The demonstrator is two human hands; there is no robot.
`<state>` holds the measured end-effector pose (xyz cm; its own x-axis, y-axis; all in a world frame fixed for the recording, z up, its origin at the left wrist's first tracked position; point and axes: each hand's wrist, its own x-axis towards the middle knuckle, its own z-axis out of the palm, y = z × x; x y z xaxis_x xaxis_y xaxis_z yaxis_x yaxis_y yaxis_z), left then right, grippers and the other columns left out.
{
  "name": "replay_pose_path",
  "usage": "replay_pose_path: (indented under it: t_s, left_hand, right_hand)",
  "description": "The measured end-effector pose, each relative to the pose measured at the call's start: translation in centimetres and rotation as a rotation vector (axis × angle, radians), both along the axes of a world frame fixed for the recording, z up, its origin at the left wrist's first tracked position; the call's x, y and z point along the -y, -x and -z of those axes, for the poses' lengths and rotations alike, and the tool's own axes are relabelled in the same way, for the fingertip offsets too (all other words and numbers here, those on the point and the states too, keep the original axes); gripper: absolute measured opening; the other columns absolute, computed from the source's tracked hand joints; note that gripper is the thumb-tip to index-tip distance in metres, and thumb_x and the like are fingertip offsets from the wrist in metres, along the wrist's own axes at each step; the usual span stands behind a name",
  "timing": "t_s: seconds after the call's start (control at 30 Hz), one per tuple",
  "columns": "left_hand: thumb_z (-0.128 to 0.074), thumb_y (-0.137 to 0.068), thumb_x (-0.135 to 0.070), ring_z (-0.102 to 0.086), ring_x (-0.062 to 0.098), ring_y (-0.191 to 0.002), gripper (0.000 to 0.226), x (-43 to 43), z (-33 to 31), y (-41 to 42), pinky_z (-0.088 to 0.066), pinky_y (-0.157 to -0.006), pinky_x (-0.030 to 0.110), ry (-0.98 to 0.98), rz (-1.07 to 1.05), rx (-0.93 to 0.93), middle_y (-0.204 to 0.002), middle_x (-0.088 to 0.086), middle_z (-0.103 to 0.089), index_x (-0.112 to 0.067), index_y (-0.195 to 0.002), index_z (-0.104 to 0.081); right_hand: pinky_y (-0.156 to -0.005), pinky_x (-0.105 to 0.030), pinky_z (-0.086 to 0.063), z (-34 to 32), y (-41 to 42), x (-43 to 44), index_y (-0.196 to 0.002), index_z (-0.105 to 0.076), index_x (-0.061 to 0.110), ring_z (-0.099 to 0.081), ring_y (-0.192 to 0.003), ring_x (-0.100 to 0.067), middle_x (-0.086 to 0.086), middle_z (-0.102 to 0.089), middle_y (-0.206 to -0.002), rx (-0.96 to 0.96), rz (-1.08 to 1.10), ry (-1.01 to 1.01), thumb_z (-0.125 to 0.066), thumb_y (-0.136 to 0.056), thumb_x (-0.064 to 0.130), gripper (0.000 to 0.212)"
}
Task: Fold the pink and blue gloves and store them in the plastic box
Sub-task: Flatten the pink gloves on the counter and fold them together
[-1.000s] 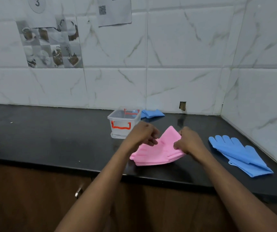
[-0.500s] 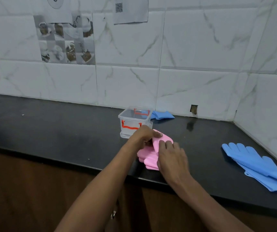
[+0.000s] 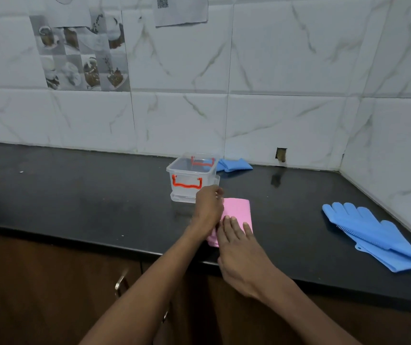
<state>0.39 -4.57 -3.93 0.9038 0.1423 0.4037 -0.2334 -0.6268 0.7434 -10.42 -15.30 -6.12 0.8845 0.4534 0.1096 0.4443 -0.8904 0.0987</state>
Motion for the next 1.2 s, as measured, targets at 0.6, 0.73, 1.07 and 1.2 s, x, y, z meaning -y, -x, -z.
replay_pose_path:
  t_s: [0.6, 0.73, 1.07, 1.2]
  left_hand:
    - [-0.056, -0.095, -0.011, -0.051, 0.018, -0.129, 0.063, -2.2, 1.8, 1.3, -0.033, -0.101, 0.025, -0.054, 0.195, -0.049, -0.139, 0.001, -0.057, -0.022, -0.150, -0.028]
    - [-0.055, -0.095, -0.007, -0.053, 0.018, -0.126, 0.065, -2.9, 1.7, 1.8, -0.041, -0.107, 0.034, 0.080, 0.229, -0.040, -0.136, 0.003, -0.059, -0.018, -0.152, -0.024]
    - [-0.046, -0.098, -0.015, -0.066, 0.001, -0.096, 0.026, -5.3, 0.7, 3.1, -0.046, -0.070, 0.004, 0.717, -0.215, 0.426, -0.097, -0.018, -0.073, -0.025, -0.119, -0.059]
    - [-0.039, -0.098, -0.019, -0.068, 0.009, -0.094, 0.027, -6.9, 0.5, 5.0, -0.047, -0.076, 0.011, 0.813, -0.265, 0.624, -0.100, 0.004, -0.073, -0.020, -0.114, -0.061]
  right_hand:
    - [-0.058, -0.038, -0.054, -3.0, -4.8, 3.6, -0.107, -0.056, -0.005, -0.067, -0.075, -0.029, -0.020, -0.068, -0.097, -0.375, 0.564, -1.373, -0.074, -0.084, 0.029, 0.045]
    - [-0.055, -0.030, -0.054, -3.1, -6.2, 1.5, -0.111, -0.056, -0.007, -0.070, -0.076, -0.027, -0.019, -0.070, -0.096, -0.501, 0.502, -1.509, -0.075, -0.081, 0.018, 0.043]
    - [-0.072, -0.050, -0.058, -1.2, -6.4, -0.1, -0.113, -0.057, -0.011, -0.068, -0.076, -0.040, -0.032, -0.068, -0.098, -0.642, 0.371, -1.945, -0.064, -0.078, -0.009, 0.036]
    - [-0.066, -0.046, -0.059, -1.1, -6.0, -2.4, -0.115, -0.059, -0.003, -0.068, -0.085, -0.041, -0.028, -0.068, -0.105, -0.738, 0.255, -2.067, -0.065, -0.078, -0.008, 0.038]
